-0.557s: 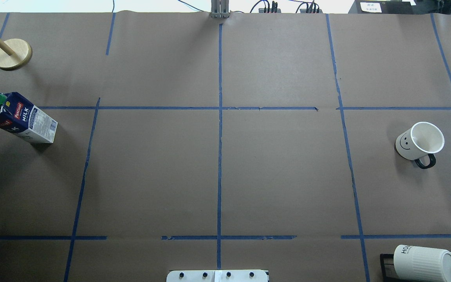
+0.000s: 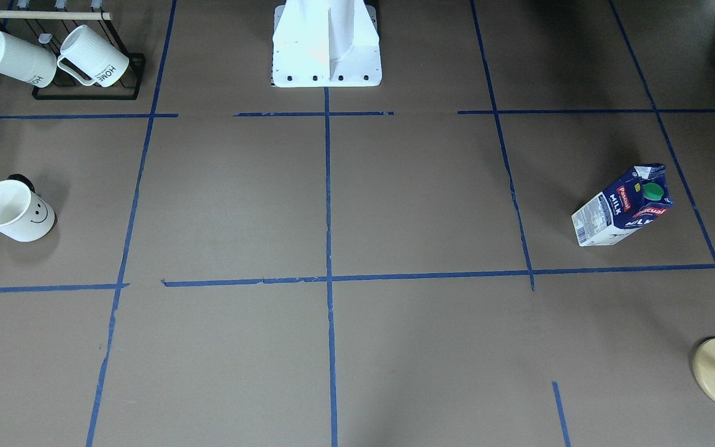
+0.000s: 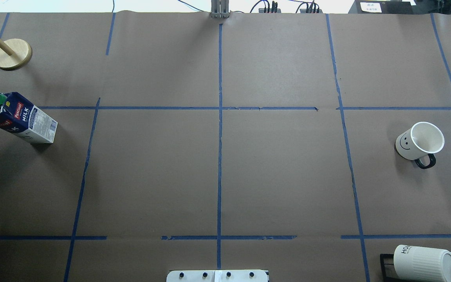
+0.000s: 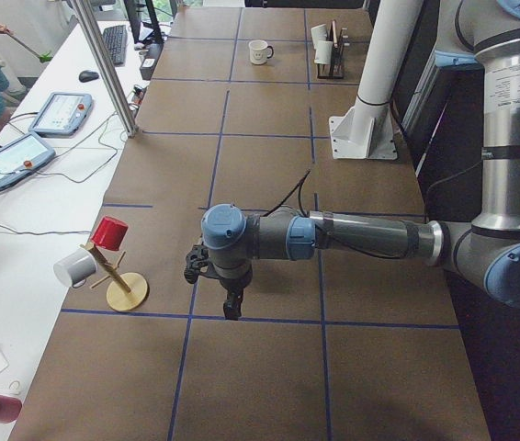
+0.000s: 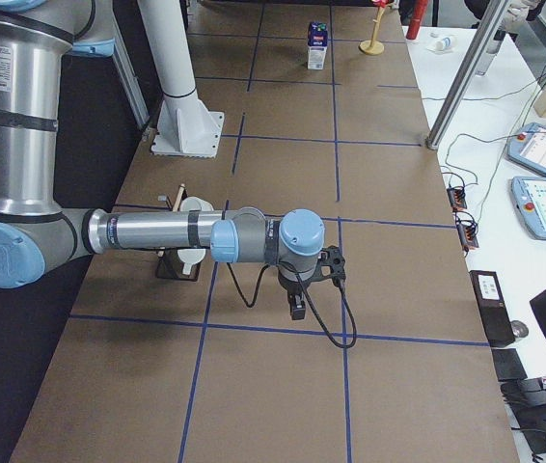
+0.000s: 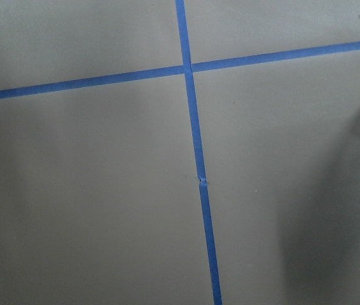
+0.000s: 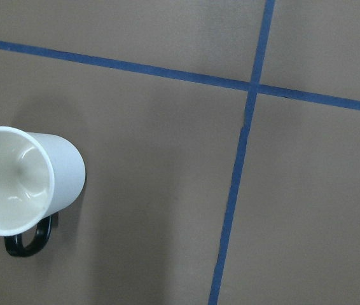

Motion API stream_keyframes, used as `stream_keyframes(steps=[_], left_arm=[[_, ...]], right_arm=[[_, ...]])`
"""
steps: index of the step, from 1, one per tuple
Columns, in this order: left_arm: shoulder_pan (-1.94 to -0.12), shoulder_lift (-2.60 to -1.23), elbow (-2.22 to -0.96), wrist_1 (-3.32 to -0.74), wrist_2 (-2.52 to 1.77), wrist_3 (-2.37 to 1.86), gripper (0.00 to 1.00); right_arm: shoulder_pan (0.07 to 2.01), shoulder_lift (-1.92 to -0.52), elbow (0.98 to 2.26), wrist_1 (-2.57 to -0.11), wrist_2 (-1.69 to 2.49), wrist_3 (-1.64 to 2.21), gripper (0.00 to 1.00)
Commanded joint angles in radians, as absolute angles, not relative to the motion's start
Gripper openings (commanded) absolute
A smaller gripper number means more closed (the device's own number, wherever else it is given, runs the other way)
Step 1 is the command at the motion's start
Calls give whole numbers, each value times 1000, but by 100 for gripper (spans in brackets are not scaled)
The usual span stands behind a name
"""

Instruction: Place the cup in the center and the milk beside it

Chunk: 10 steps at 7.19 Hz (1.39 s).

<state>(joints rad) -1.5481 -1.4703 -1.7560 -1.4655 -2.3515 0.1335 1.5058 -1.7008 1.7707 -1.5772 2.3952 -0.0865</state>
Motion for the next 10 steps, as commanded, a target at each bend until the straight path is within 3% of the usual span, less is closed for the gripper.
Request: stream_keyframes(steps=[1,3,8,10], left_arm=[[-1548,-1470,-1756,-1466,-2352,133,100],[-1548,-1468,-1756,-1466,-2352,133,100],[-1548,-1462,-1759,-1465,-2353,133,100],[-1548,-1460,-1759,-1462,-2353,133,100]], right_arm=[[1375,-1701,1770,-1370,2372,201,100],[1271,-1700,1766,-1194,2300,465,100],[1128,-1675,1741,-1187,2238,472,100],[1089,-1643,1628,-1088,2221,474,100]])
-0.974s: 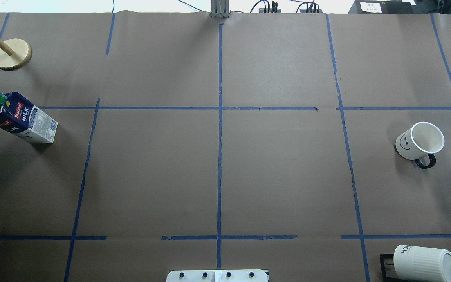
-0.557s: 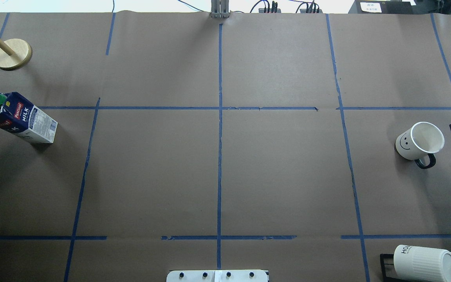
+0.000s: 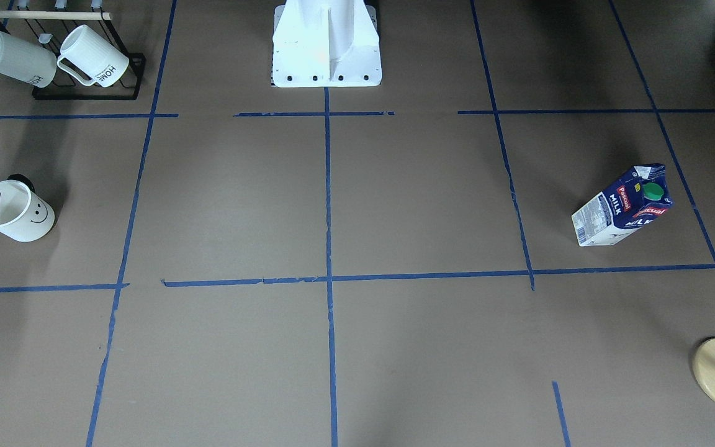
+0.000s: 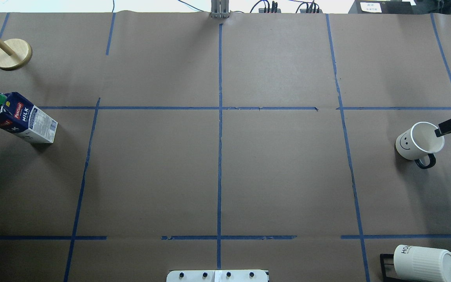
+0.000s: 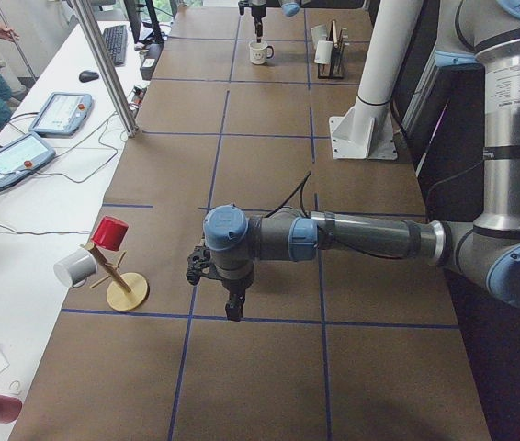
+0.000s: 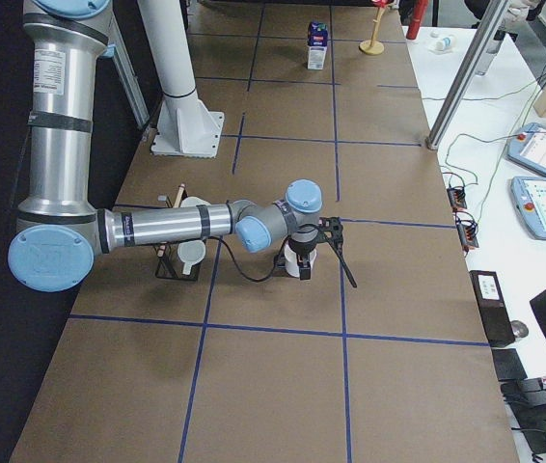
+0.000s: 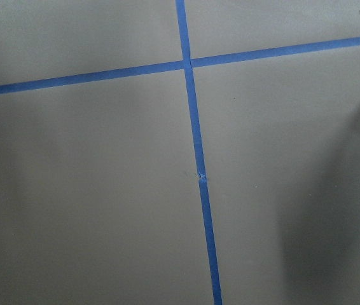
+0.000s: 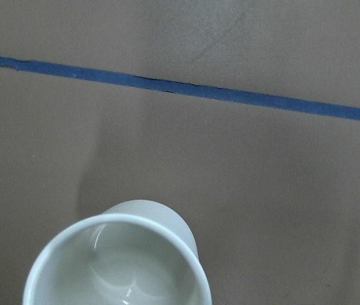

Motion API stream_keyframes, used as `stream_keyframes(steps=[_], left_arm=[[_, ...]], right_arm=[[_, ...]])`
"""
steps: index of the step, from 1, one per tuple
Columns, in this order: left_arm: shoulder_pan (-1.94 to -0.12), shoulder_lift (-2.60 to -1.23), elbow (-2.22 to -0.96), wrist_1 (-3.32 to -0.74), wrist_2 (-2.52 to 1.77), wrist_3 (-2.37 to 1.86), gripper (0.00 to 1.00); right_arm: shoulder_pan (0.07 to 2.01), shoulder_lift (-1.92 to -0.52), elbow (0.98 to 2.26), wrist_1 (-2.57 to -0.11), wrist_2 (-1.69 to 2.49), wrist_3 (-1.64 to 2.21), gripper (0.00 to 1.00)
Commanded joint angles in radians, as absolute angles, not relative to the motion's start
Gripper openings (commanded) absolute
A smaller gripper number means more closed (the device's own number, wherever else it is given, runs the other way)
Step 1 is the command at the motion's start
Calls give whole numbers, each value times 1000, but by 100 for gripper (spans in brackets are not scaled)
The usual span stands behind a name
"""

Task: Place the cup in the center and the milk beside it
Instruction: 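Lower the right gripper onto the white mug's rim and grasp it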

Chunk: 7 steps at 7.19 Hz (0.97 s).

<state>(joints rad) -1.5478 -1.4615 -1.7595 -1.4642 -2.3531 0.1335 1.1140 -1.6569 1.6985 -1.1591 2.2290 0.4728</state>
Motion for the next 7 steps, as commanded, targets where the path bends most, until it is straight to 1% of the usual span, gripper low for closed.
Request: stream_keyframes(steps=[1,2,3,4,5,6,7], left_arm=[[-1548,-1460,-1759,-1462,-2353,133,100],[-1548,-1460,-1759,-1463,-2353,133,100],[-1546,-1460,-1758,-1465,-2353,133,100],[-1546,-1460,-1758,-1466,-2353,133,100],[-1546,-1462,-1758,-1468,-2353,133,100],[-1545,-1462,-1758,-1468,-2353,133,100],[-1545,-1462,-1761,-1468,-2355,133,100]], right_arm=[[1089,-1643,1568,-984,2224,485,99],[1088,-1643,1569,-964,2226,526,91],[1060,-1643,1571,-963,2226,549,58],[1052,-1638,1572,-963,2226,548,29],[1052,-1638,1581,-963,2226,548,13],[1052,-1638,1600,-965,2223,549,1],[1054,-1634,1632,-995,2232,557,0]])
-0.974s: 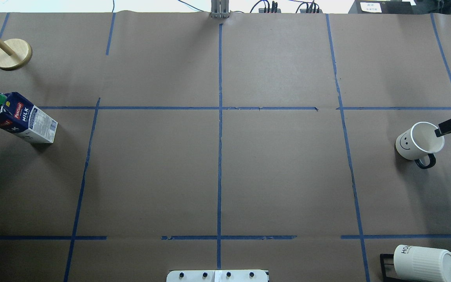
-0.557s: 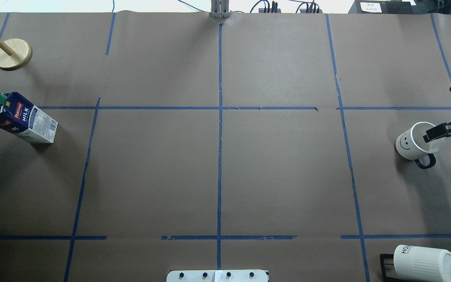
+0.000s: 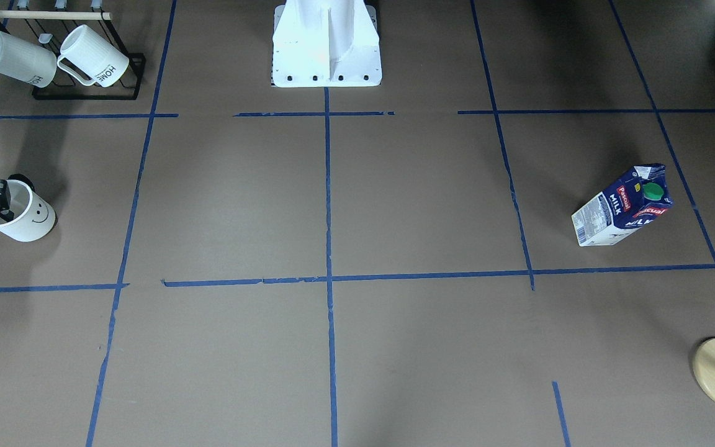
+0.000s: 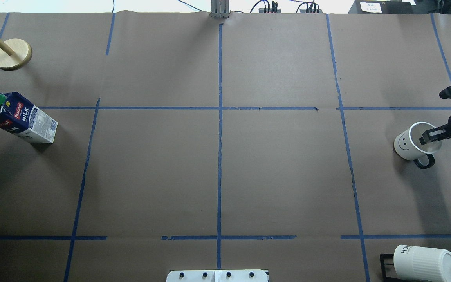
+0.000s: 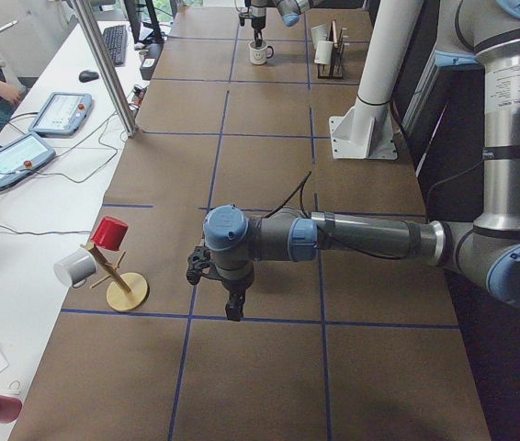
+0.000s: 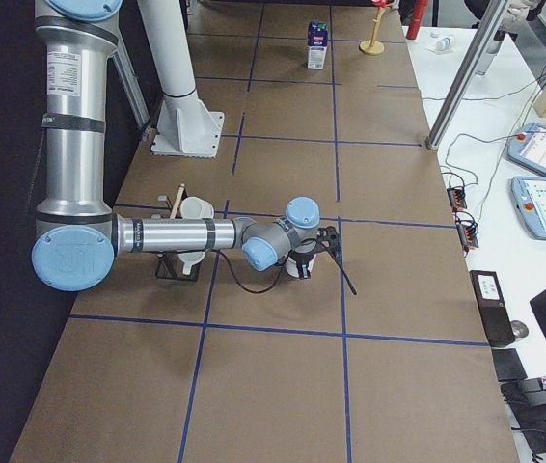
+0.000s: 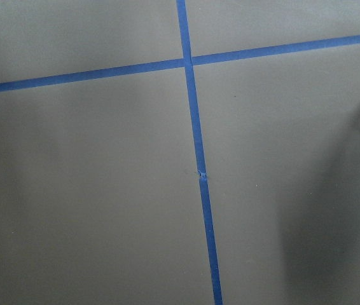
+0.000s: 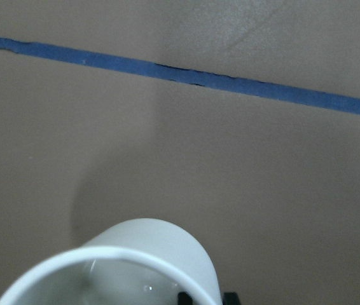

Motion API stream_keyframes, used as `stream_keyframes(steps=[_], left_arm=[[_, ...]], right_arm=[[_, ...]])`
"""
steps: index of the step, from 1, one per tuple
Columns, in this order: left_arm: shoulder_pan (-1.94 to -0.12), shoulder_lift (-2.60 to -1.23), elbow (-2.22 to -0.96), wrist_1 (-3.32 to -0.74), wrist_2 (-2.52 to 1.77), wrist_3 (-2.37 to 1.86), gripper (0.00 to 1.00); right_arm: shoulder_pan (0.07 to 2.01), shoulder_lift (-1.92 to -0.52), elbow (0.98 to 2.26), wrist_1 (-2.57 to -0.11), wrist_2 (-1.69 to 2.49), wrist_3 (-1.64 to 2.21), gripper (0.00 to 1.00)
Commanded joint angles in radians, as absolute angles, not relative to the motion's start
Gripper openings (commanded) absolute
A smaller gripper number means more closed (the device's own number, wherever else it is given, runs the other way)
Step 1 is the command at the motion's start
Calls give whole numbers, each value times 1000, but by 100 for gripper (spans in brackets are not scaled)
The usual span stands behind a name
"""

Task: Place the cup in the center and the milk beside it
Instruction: 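Lower the right gripper onto the white mug's rim and grasp it, then carry the white mug with the right gripper to the table's center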

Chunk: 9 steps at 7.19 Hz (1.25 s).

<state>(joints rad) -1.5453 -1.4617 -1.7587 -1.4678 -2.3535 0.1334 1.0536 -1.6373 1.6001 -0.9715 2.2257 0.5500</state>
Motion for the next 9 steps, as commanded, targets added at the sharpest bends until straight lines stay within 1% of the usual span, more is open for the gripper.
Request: stream_keyframes(steps=[1,2,5,6,7,9], left_arm=[[-1545,-1465,-1761,-1468,-2355,133,100],[-1545,-1466,-1763,-1470,-2355,133,100],[-1537,-1468,-1776,-1470,-2384,133,100],[-1526,-1468,-1776,-1470,-2401,133,100],[-1513,-1468,-1776,-1470,-2401,133,100],[-1508,-1468,-1776,-1470,-2401,133,100]], right_arm=[[1052,-1585,1661,-1087,2233,592,0],[1033,-1446,1666,-1229,2226,682,0],[841,-1138,1641,-1417,2134,1002,0],[766,-976,1555,-1469,2068,1164,0],[718,-863,1469,-1471,2021,1271,1],[671,-812,1448,-1471,1991,1368,1]])
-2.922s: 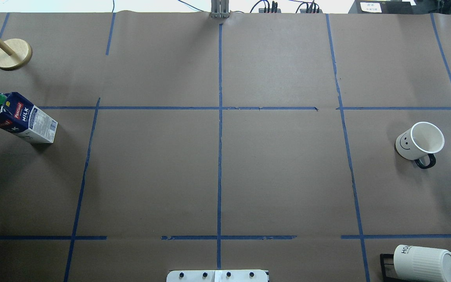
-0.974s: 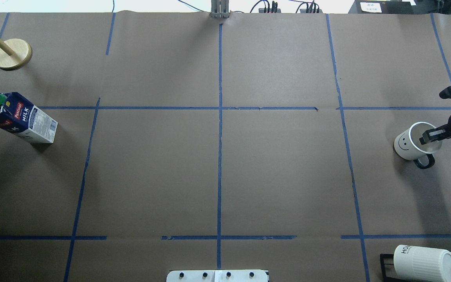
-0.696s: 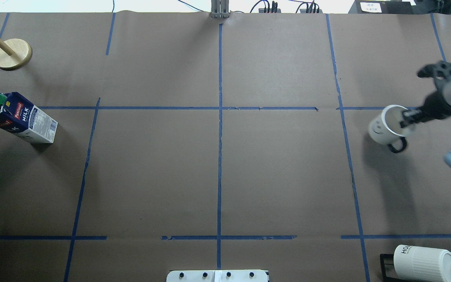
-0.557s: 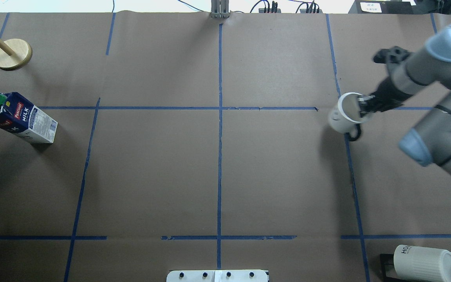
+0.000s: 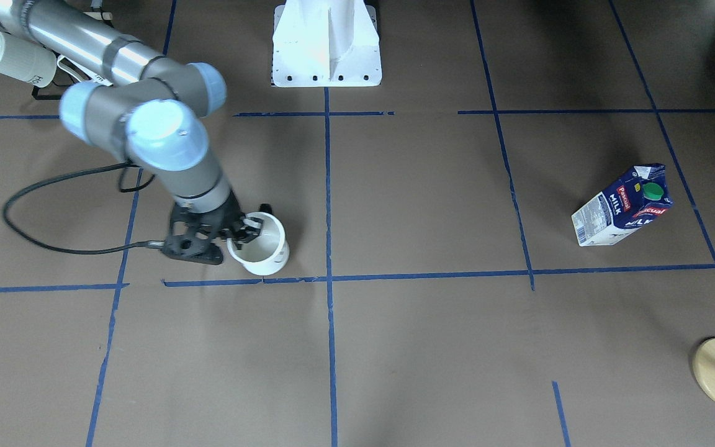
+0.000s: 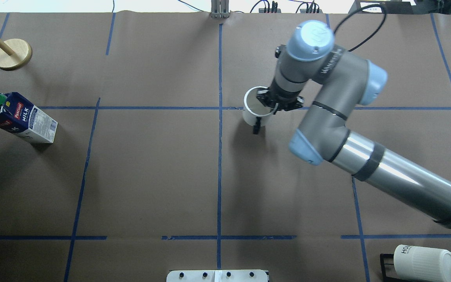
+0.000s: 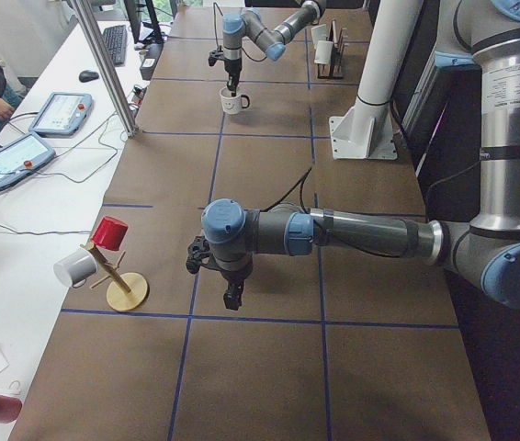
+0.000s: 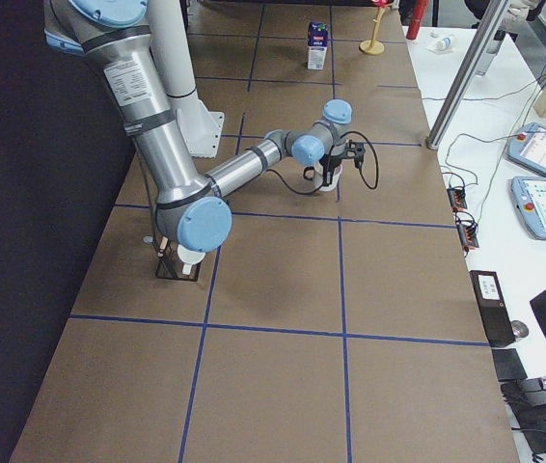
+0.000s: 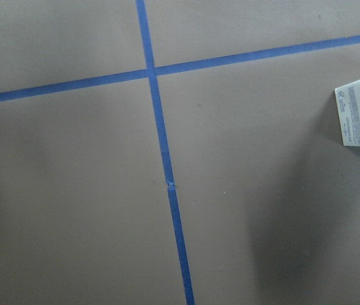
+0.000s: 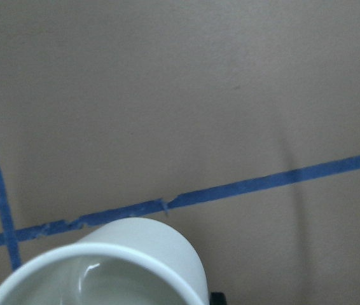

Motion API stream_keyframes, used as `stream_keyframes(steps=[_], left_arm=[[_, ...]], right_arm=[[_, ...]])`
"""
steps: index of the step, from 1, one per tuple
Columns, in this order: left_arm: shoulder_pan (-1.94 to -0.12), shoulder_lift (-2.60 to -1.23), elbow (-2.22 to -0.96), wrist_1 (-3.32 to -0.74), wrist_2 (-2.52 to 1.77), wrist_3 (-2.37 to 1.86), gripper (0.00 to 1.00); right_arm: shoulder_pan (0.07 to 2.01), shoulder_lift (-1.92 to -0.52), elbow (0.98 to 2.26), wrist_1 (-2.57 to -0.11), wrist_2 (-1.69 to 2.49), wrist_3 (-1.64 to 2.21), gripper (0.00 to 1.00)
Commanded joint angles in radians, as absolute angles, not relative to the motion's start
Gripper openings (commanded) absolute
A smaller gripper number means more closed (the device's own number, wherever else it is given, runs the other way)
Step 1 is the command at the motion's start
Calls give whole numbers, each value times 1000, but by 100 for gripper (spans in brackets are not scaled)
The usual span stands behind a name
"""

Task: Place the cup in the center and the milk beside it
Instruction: 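Carry the white mug with the right gripper to the table's center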

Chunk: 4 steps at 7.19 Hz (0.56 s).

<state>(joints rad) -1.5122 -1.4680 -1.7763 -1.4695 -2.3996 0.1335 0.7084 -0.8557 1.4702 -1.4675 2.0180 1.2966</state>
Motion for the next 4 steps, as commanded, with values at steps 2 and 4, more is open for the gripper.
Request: stream_keyframes(steps=[2,4], left_arm=[[-1508,-1468,-1775,-1470,-2401,133,100],[-1508,-1468,-1775,-1470,-2401,133,100]], right_arm=[[628,-804,1434,-1474,1947,1432,3],[615,-807,1408,-1471,1901,1433,24]])
